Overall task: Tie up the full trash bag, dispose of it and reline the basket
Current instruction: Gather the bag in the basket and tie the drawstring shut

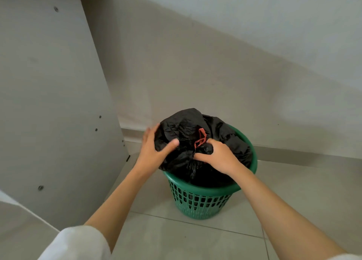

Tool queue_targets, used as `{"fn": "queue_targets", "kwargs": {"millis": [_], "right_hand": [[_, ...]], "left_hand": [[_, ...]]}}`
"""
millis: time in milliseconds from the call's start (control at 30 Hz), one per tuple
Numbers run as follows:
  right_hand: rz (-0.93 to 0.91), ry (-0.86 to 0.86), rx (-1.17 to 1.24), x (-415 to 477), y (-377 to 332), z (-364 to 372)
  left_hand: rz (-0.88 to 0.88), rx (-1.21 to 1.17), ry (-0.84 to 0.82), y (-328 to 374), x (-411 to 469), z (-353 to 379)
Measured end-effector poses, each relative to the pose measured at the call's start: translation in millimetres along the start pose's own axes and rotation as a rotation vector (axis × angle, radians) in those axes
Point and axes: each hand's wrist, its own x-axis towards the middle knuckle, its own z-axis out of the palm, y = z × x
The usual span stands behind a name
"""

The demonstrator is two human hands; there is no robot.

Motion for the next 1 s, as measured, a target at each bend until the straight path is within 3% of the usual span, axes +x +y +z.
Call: {"fn": "queue_targets", "kwargs": {"millis": [100,200,300,433,533,667,833,933,1000], "right_hand": [[0.032,0.017,0.120,-3,5,-3],[-0.055,0.066,0.186,-10,4,-12],[-0.069,0.125,0.223,-16,6,-19],[-0.183,0.322,-0.086,-11,24,-23],[-0.235,0.169,-0.064,-7,27,-27],[-0.218,-0.090,0.056,1,20,-28],[-0.141,-0.034,0.048,5,12,-23],[-0.122,-0.114,0.016,5,6,-20],[-0.097,-0.201,-0.171,6,0,-19]], "left_hand": [[0.197,0.084,-0.294,-13,-2,12],[0.297,0.239,-0.370,-5,3,29],[0.234,0.152,-0.357,11,9,42],[0.147,0.018,-0.493,24,17,56],[0.077,-0.027,-0.561,19,21,59],[0.034,-0.111,-0.510,15,15,55],[0.153,-0.120,-0.272,12,9,52],[0.139,-0.101,-0.169,8,8,50],[0.098,-0.149,-0.166,8,6,43]]}}
